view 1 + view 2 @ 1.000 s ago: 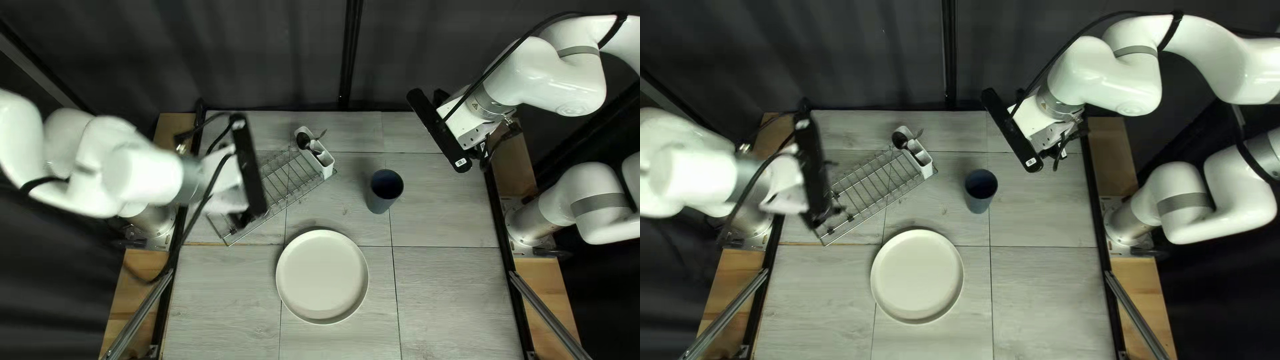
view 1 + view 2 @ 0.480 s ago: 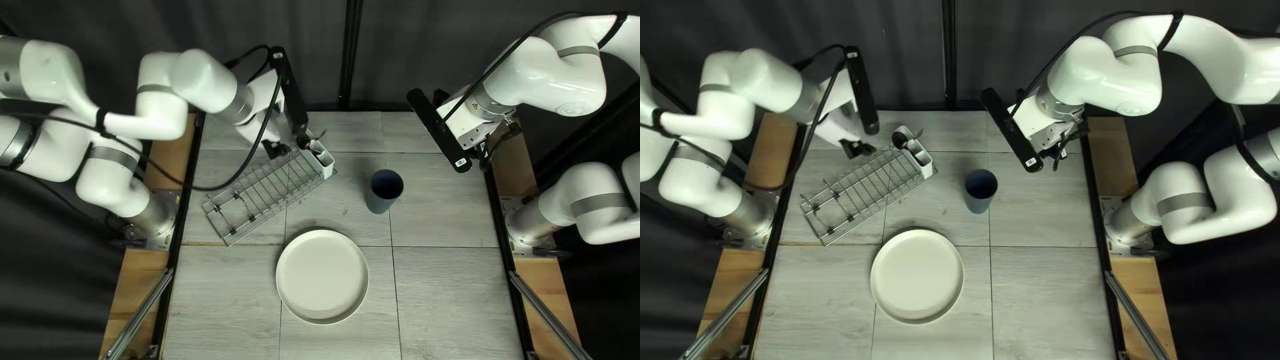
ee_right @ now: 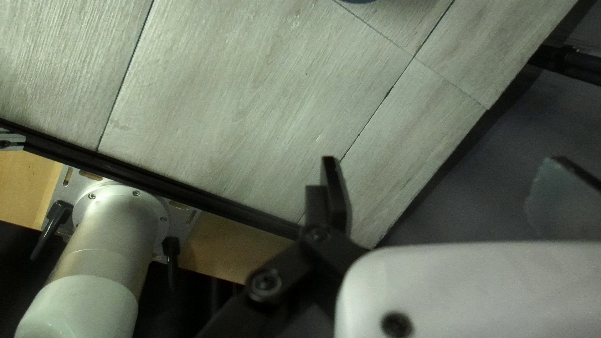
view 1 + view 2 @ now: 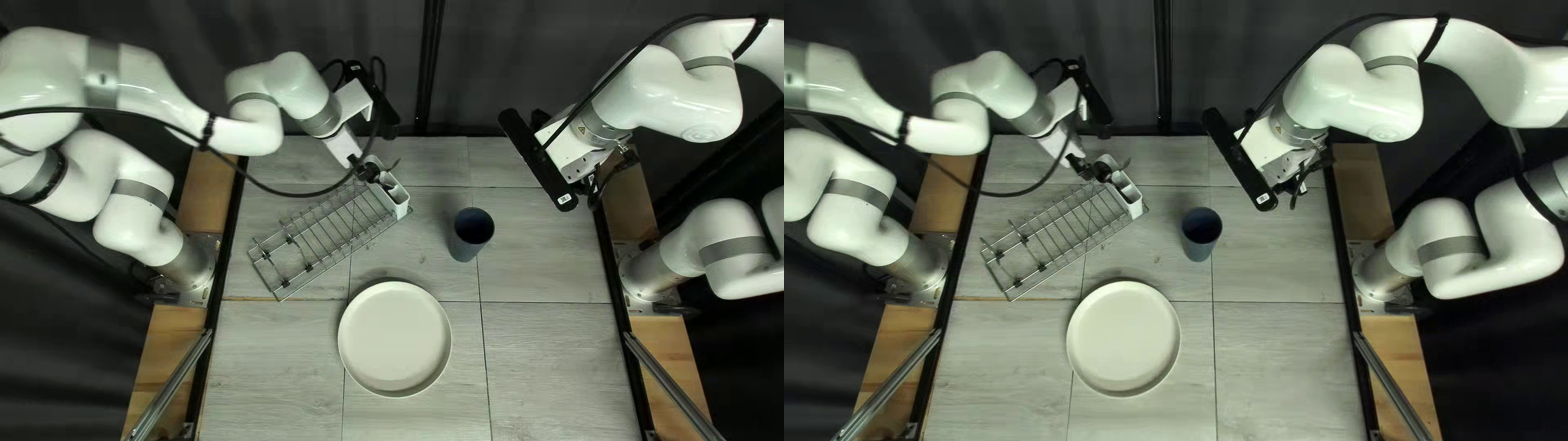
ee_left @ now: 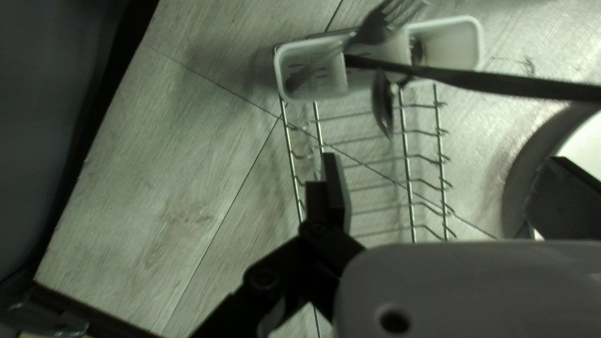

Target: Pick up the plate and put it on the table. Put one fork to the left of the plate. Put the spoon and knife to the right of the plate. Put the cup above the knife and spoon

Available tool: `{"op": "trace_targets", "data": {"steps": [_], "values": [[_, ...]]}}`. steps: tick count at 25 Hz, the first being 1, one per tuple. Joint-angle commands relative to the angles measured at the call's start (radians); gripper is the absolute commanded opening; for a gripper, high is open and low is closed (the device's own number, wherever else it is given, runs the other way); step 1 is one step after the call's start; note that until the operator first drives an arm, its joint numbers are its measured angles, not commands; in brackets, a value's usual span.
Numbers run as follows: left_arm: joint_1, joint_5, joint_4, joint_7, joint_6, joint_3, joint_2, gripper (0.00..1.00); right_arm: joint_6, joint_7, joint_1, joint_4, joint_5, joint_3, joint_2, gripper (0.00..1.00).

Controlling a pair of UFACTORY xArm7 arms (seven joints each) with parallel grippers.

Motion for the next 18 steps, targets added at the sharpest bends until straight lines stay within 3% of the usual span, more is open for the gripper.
{"op": "trace_targets", "data": {"steps": [1,9,10,11,12,13,18], "values": [[-0.028,-0.068,-0.002,0.041,-0.050,0.026,0.058,1.00,0.000,0.000,0.000,0.000,0.000,0.000,0.000,1.00],[-0.072,-0.217,0.013,0.168,-0.119,0.063,0.158,1.00,0.000,0.000,0.000,0.000,0.000,0.000,0.000,1.00],[-0.073,-0.223,0.013,0.174,-0.121,0.064,0.160,0.92,0.000,0.000,0.000,0.000,0.000,0.000,0.000,1.00],[-0.076,-0.235,0.012,0.186,-0.124,0.066,0.162,0.46,0.000,0.000,0.000,0.000,0.000,0.000,0.000,1.00],[-0.078,-0.239,0.011,0.190,-0.126,0.066,0.162,0.12,0.000,0.000,0.000,0.000,0.000,0.000,0.000,1.00],[-0.077,-0.237,0.007,0.191,-0.125,0.066,0.155,0.00,0.000,0.000,0.000,0.000,0.000,0.000,0.000,1.00],[-0.064,-0.202,0.005,0.149,-0.111,0.051,0.114,0.00,0.000,0.000,0.000,0.000,0.000,0.000,0.000,1.00]]}}
